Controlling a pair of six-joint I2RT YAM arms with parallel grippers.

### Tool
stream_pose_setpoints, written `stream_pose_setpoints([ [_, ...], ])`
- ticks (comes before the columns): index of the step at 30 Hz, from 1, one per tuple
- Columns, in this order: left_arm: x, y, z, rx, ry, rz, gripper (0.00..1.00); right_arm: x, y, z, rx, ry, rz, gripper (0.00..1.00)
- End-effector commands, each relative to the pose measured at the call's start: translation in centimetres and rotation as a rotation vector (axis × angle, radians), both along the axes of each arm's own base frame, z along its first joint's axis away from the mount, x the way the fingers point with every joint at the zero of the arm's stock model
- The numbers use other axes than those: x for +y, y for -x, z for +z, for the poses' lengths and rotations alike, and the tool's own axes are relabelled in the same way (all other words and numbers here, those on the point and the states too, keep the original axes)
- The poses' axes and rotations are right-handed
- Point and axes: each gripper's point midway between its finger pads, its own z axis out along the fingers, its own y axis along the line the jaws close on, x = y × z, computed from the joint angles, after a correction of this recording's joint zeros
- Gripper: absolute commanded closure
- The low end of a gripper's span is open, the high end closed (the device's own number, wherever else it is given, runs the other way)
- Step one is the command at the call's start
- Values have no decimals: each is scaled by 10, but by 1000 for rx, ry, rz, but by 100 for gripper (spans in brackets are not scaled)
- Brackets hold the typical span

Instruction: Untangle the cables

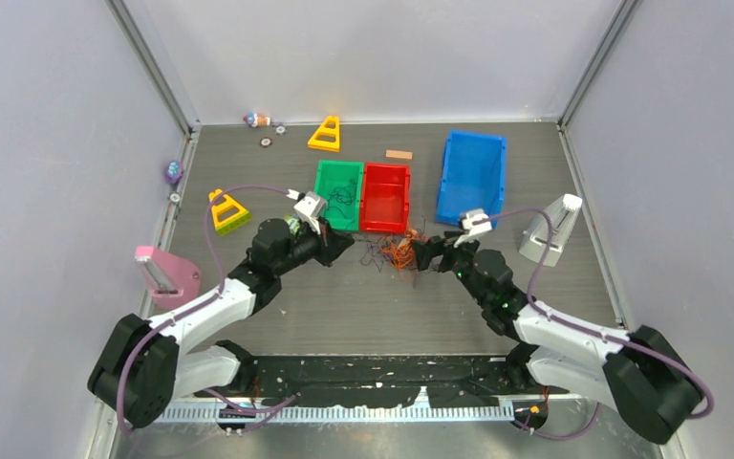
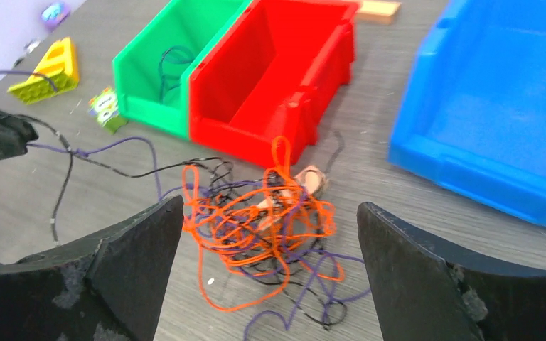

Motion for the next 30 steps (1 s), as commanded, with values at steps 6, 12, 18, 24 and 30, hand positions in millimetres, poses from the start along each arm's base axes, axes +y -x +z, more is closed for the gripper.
stream_pose_setpoints([
  [6,-14,11,69,-121,115,-103,100,67,-11,-14,120,98,259,5],
  [12,-13,17,104,-109,142,-101,100,78,-28,-63,354,188,221,5],
  [18,19,23,160,-174,154,46,100,48,-38,-73,403,227,49,68],
  [24,78,27,195,-189,116,323,100,7,-44,-68,412,182,-152,95],
  [30,161,34,197,-172,55,714,100,-57,-38,-62,385,96,-417,95],
])
